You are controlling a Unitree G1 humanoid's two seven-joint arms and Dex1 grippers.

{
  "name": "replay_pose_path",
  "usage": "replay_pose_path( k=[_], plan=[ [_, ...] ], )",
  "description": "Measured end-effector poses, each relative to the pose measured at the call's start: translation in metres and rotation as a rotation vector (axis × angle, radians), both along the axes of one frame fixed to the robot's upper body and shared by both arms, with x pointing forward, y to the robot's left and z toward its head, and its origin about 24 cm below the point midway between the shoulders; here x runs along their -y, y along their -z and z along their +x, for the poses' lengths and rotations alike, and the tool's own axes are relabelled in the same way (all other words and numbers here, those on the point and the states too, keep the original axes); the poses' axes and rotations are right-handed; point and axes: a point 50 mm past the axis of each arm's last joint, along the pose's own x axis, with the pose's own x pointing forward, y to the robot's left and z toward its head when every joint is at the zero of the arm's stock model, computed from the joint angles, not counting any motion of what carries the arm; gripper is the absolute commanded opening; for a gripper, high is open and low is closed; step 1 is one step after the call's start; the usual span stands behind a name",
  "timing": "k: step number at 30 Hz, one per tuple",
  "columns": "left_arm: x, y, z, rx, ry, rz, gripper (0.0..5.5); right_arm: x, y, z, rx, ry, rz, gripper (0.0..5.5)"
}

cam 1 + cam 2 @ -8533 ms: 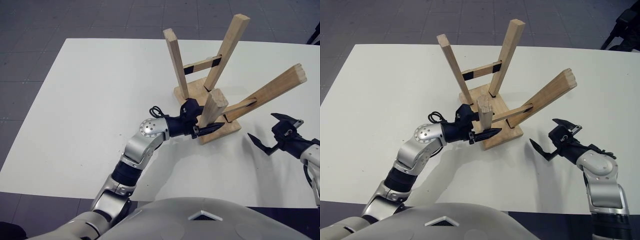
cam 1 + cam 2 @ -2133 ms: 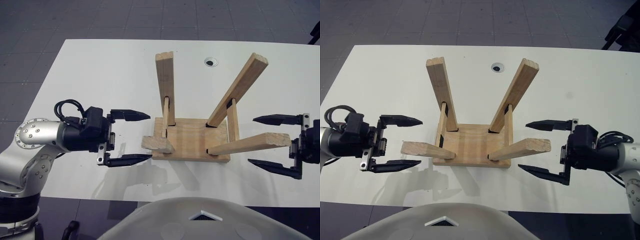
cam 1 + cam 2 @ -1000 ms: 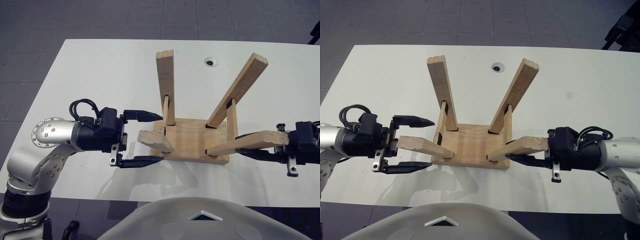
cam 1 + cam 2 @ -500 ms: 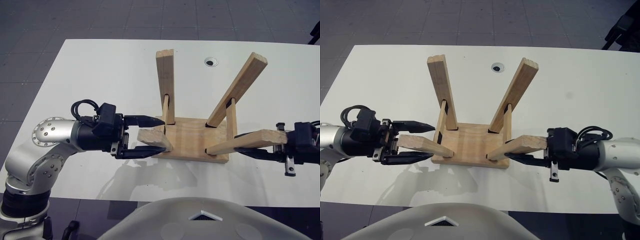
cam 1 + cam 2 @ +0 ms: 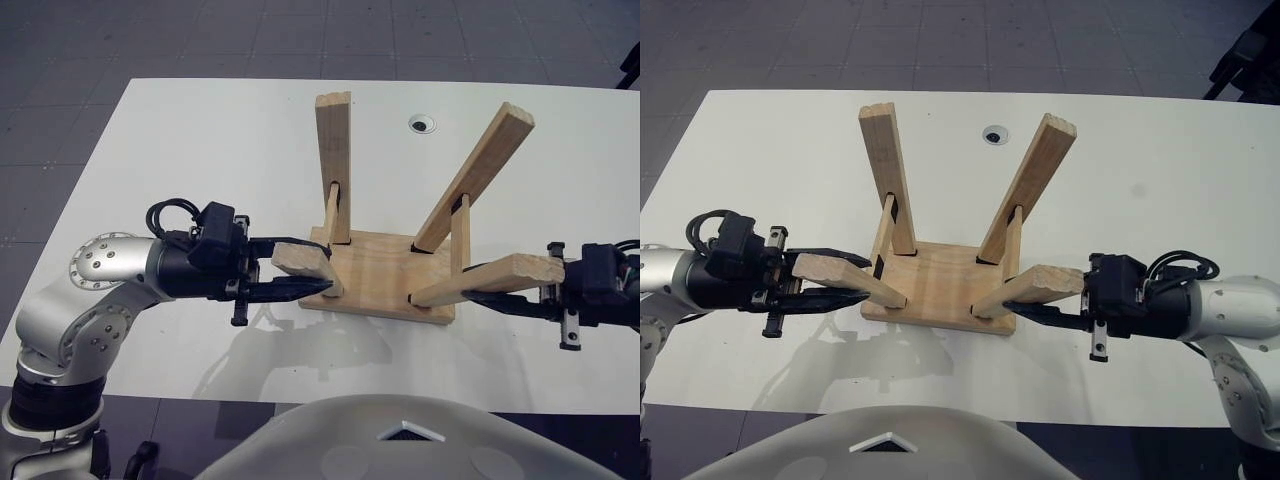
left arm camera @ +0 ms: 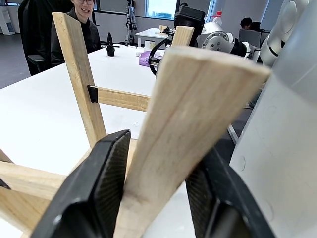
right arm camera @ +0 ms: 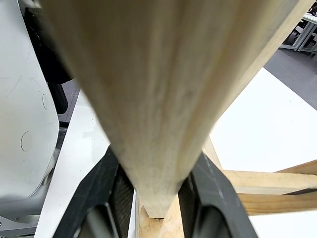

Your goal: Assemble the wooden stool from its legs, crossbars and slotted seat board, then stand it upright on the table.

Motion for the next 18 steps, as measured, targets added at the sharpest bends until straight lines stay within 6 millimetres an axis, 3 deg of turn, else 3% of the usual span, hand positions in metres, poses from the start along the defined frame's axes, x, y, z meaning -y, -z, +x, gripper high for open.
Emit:
replay_pose_path(
  k=[18],
  plan=[
    [-0.0005,0.0012,0.0031,-0.019,-0.031,0.025,1.64,-0.0085,0.0030,0.0050,0.001,0.034,-0.014,1.13]
  ],
)
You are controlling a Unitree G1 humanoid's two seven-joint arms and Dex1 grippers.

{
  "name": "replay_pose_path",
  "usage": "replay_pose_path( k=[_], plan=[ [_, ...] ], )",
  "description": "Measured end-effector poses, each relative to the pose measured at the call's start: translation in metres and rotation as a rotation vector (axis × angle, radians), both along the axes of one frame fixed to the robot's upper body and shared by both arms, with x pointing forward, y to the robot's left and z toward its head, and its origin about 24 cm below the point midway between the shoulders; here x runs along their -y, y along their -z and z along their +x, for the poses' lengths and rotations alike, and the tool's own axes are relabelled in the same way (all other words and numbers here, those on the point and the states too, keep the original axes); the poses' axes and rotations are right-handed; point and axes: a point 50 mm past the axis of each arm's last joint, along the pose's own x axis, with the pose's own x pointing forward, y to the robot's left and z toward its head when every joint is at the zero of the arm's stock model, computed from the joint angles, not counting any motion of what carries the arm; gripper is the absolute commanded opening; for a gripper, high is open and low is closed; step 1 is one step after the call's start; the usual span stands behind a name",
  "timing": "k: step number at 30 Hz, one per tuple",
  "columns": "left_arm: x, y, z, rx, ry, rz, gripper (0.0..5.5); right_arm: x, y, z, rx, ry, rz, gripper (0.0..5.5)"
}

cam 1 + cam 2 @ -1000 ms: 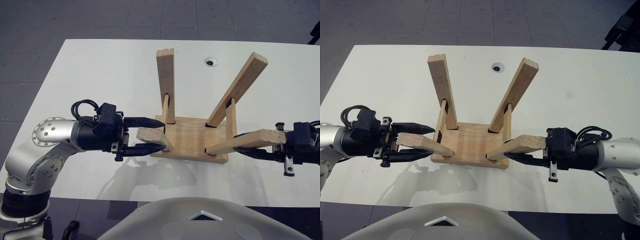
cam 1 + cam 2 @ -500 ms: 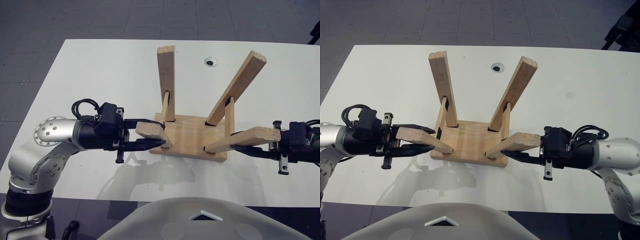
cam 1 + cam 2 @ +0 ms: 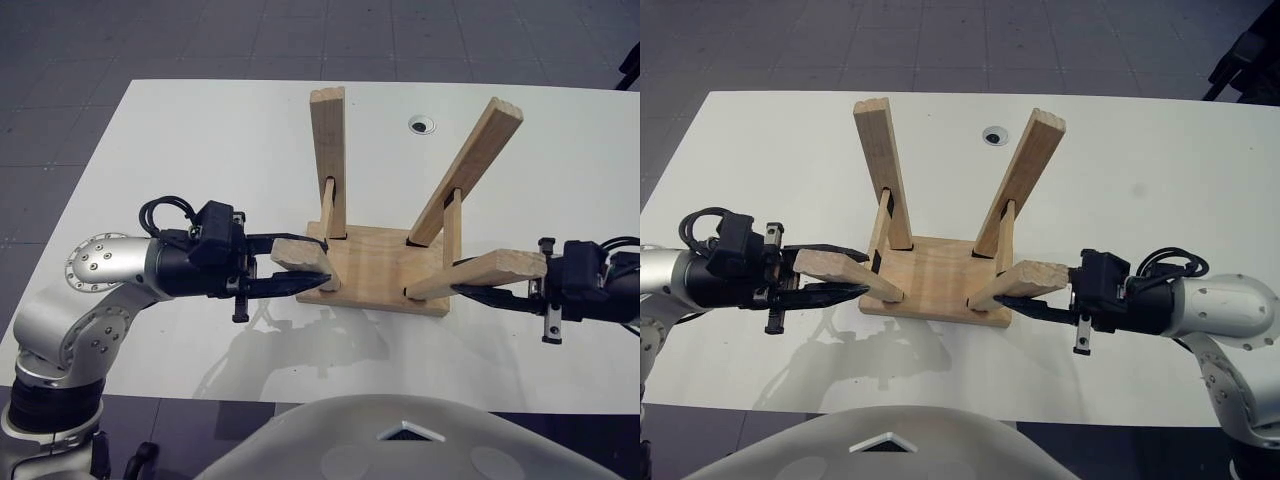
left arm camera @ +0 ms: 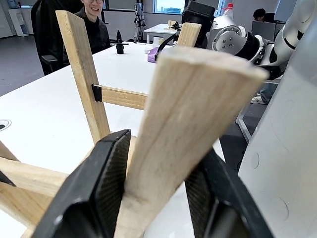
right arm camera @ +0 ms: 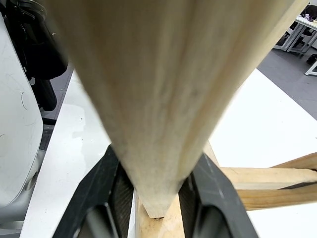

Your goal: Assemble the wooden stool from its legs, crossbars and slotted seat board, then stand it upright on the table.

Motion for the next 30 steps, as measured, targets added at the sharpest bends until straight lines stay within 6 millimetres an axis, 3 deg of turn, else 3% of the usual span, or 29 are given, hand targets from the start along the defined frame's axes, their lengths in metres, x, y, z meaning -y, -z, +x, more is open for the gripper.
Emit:
replay_pose_path(
  k=[11,24,30],
  plan=[
    [-0.001,-0.006,0.001,-0.112,0.055,-0.029,1.64,0.000,-0.006,0.010,-0.240,0.019,0.076,1.13],
    [-0.001,-0.022,0.013,-0.438,0.207,-0.173,1.64,0.002,-0.020,0.021,-0.568,-0.066,0.238,1.13],
    [0.000,-0.020,0.022,-0.557,0.249,-0.198,1.64,0.001,-0.021,0.031,-0.763,-0.069,0.312,1.13]
  ],
)
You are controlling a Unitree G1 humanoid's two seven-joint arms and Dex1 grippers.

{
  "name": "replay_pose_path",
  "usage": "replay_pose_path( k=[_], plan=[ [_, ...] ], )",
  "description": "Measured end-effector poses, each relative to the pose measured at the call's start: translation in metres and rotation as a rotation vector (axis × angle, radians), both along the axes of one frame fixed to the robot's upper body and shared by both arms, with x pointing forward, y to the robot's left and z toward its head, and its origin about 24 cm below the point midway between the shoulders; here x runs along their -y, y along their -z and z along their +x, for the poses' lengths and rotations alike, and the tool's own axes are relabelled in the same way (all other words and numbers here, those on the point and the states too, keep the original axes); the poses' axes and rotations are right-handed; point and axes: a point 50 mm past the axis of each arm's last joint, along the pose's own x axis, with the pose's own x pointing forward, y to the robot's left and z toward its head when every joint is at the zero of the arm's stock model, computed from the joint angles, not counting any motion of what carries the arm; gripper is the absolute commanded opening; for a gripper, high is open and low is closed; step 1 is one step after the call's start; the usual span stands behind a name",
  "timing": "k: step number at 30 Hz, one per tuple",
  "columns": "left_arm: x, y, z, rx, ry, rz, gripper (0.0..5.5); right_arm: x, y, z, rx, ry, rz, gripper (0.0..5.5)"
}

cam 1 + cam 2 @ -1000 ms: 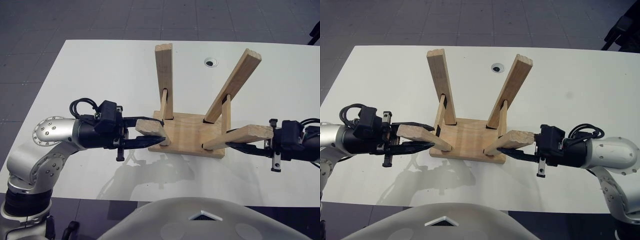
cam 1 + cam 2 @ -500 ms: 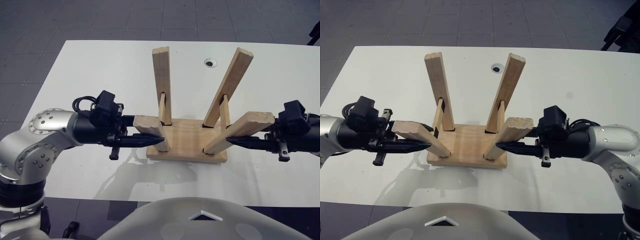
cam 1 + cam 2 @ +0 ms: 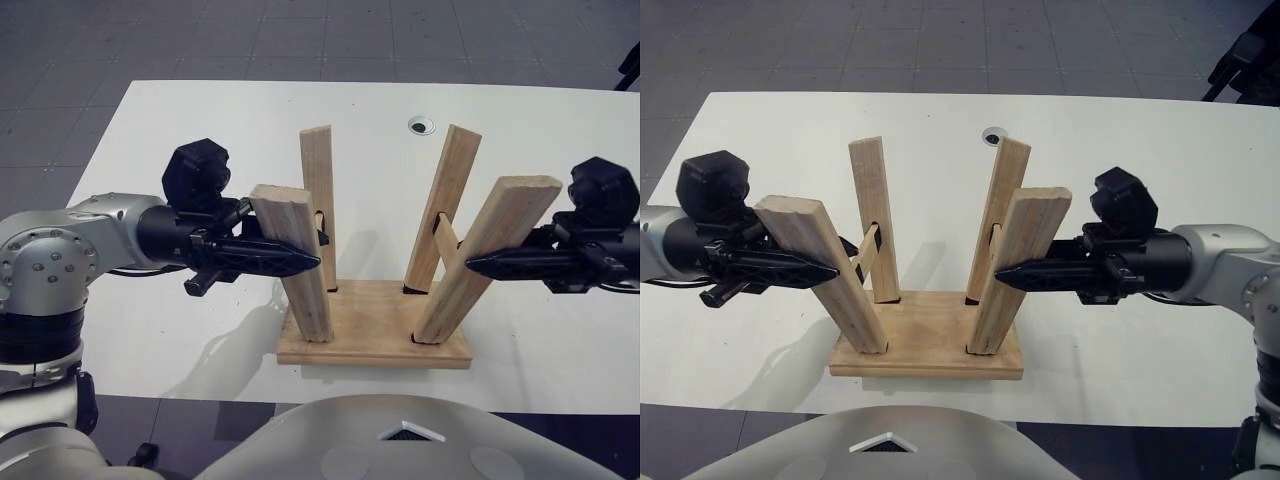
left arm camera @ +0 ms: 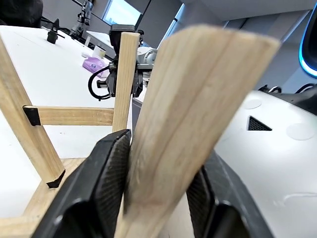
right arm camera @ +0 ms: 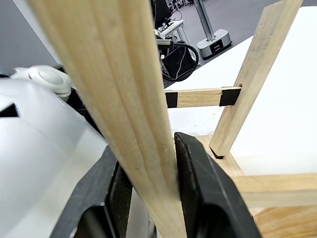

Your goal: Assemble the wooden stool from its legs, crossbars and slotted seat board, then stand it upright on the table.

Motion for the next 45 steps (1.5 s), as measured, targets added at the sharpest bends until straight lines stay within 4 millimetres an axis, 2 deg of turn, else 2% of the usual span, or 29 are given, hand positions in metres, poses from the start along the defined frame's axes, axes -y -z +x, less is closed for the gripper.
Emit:
replay_pose_path(
  k=[5,10,12,18,23,33,39,44,45],
  plan=[
    [0.007,0.016,0.001,-0.140,0.067,0.050,1.64,-0.001,0.009,0.013,-0.225,-0.017,0.056,1.13],
    [0.009,0.021,0.016,-0.191,0.070,0.066,1.64,-0.002,0.019,0.030,-0.341,0.004,0.083,1.13],
    [0.012,0.030,0.026,-0.213,0.052,0.096,1.64,-0.001,0.030,0.039,-0.399,0.039,0.057,1.13],
    [0.014,0.057,0.038,-0.353,0.030,0.134,1.64,0.001,0.057,0.043,-0.555,0.060,0.021,1.13],
    [0.016,0.062,0.054,-0.396,0.019,0.096,1.64,0.001,0.060,0.050,-0.590,0.050,0.035,1.13],
    [0.009,0.067,0.064,-0.408,-0.019,0.116,3.21,0.005,0.067,0.055,-0.611,0.079,-0.005,3.17],
    [0.006,0.066,0.064,-0.403,-0.018,0.114,4.40,0.010,0.071,0.054,-0.614,0.105,-0.034,4.63],
    [0.004,0.063,0.065,-0.392,-0.020,0.104,5.07,0.015,0.073,0.053,-0.621,0.123,-0.054,5.46],
    [0.004,0.062,0.065,-0.390,-0.020,0.100,5.18,0.016,0.074,0.053,-0.621,0.129,-0.060,5.50]
  ],
)
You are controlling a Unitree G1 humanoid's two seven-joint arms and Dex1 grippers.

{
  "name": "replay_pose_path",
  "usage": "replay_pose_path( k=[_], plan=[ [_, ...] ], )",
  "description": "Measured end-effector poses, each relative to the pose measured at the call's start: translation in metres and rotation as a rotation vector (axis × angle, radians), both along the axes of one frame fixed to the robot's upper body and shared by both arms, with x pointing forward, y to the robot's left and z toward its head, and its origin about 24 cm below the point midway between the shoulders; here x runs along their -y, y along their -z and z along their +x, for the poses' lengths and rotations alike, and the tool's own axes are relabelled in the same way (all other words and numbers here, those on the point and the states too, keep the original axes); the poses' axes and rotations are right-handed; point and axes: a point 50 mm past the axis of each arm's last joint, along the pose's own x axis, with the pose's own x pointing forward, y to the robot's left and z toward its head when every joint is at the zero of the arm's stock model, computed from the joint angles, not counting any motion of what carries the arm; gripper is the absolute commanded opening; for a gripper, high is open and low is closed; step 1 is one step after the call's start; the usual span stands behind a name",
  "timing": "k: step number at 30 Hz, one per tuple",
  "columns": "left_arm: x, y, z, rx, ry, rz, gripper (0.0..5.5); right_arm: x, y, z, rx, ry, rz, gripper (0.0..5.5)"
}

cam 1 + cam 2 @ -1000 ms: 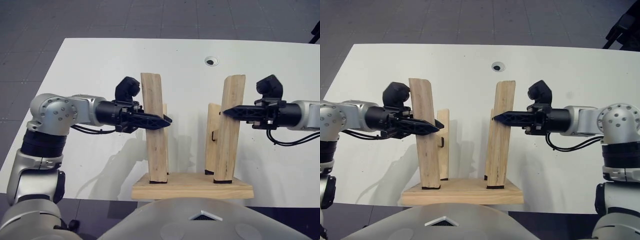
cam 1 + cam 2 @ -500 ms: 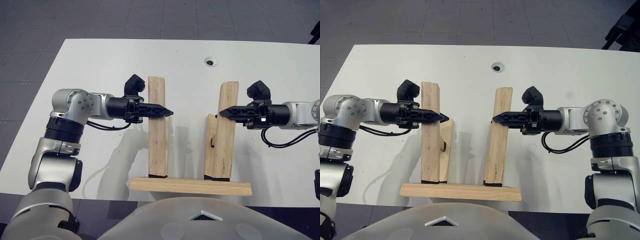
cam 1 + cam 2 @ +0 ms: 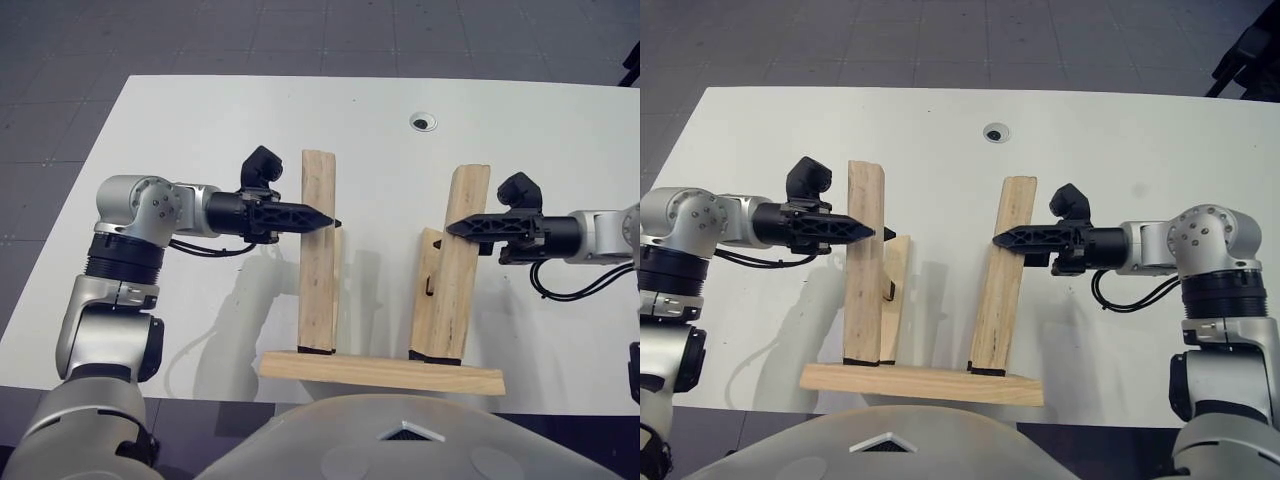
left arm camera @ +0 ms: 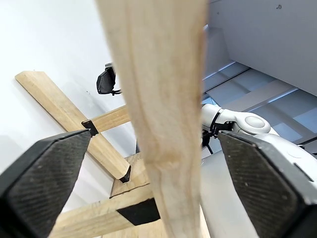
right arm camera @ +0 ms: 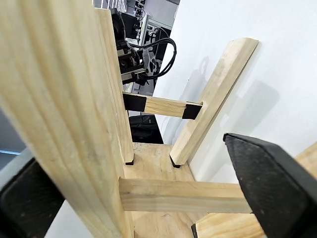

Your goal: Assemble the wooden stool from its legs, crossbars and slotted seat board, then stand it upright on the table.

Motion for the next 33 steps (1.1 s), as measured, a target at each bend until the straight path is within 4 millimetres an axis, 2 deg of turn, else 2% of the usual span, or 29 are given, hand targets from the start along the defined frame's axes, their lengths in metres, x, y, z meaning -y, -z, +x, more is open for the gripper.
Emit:
replay_pose_path(
  k=[2,6,11,15,19,23,28,33],
  plan=[
    [0.000,-0.001,-0.001,0.001,0.007,-0.006,5.45,0.001,0.000,0.000,0.001,0.002,-0.005,5.50],
    [-0.002,-0.007,-0.002,0.023,0.021,-0.021,5.45,0.004,-0.004,-0.001,0.021,0.007,-0.023,5.50],
    [-0.004,-0.011,-0.001,0.040,0.011,-0.036,5.45,0.008,-0.022,-0.004,0.088,0.005,-0.036,5.50],
    [-0.006,-0.009,-0.001,0.059,-0.004,-0.022,5.45,0.009,-0.035,-0.005,0.133,0.001,-0.011,5.50],
    [-0.009,-0.007,-0.001,0.095,-0.026,-0.015,5.45,0.010,-0.039,-0.005,0.156,0.015,-0.002,5.50],
    [-0.024,-0.005,-0.006,0.140,-0.061,0.040,5.45,0.016,-0.036,-0.014,0.159,0.029,-0.010,5.50],
    [-0.044,0.002,-0.012,0.199,-0.108,0.118,5.45,0.038,-0.030,-0.025,0.185,0.102,-0.049,5.50],
    [-0.066,0.005,-0.020,0.280,-0.144,0.183,5.45,0.055,-0.034,-0.040,0.313,0.126,-0.108,5.50]
  ],
)
